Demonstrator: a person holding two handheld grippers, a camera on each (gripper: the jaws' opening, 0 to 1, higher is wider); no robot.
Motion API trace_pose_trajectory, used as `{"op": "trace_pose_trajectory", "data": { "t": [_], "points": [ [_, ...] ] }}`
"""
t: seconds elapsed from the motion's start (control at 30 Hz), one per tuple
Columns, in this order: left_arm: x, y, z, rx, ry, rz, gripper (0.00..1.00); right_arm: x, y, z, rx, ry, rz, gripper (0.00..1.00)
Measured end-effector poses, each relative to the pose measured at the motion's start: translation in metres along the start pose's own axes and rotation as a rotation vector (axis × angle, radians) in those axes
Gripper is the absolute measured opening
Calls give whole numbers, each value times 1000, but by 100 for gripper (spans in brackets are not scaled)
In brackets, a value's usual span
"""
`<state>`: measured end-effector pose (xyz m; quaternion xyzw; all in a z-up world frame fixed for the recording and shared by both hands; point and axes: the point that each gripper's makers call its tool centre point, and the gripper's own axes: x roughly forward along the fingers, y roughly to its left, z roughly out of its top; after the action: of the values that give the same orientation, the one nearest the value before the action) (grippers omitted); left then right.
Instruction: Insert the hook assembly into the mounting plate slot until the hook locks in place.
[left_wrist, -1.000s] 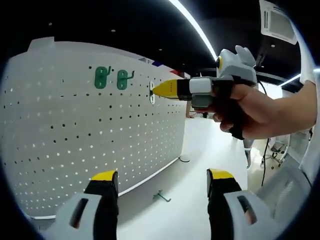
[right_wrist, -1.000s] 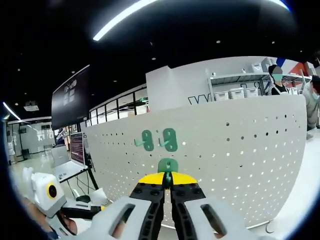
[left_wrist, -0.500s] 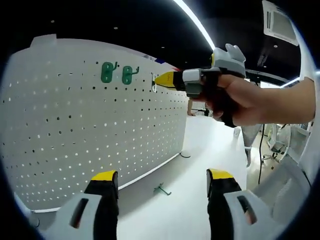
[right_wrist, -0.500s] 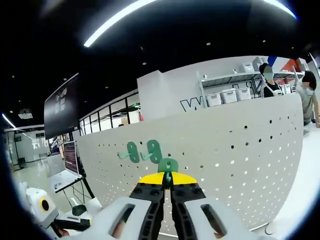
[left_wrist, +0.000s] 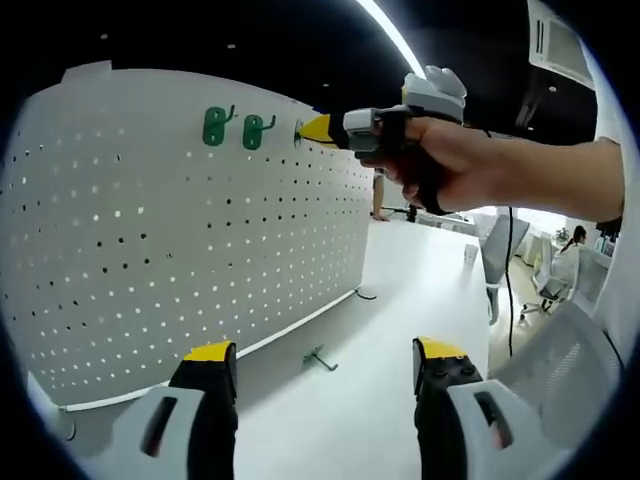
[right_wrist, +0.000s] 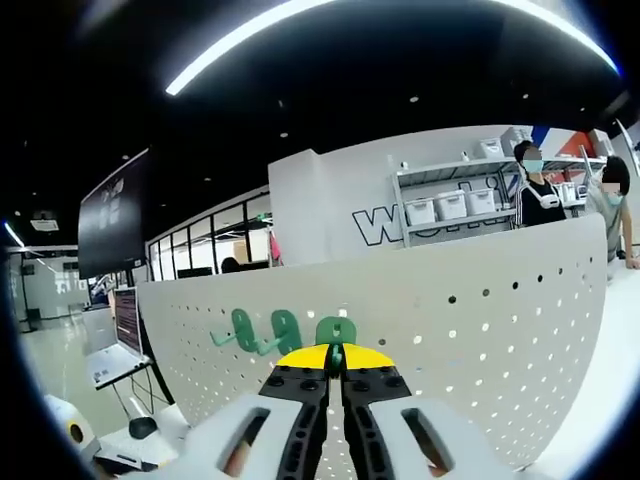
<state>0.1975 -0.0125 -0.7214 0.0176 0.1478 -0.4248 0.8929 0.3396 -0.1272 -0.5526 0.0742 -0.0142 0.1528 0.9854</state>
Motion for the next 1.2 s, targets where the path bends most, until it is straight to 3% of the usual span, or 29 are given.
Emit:
{"op": "trace_pose_trajectory", "data": {
  "t": [0.53,1.2],
  "points": [
    [-14,-1,-26,-1,55,11,72,10,-3,3,-58,-6,-8,0],
    [-30,5,-36,-19,64,38,71,17,-6,0,-111,9,-14,0]
  ]
}}
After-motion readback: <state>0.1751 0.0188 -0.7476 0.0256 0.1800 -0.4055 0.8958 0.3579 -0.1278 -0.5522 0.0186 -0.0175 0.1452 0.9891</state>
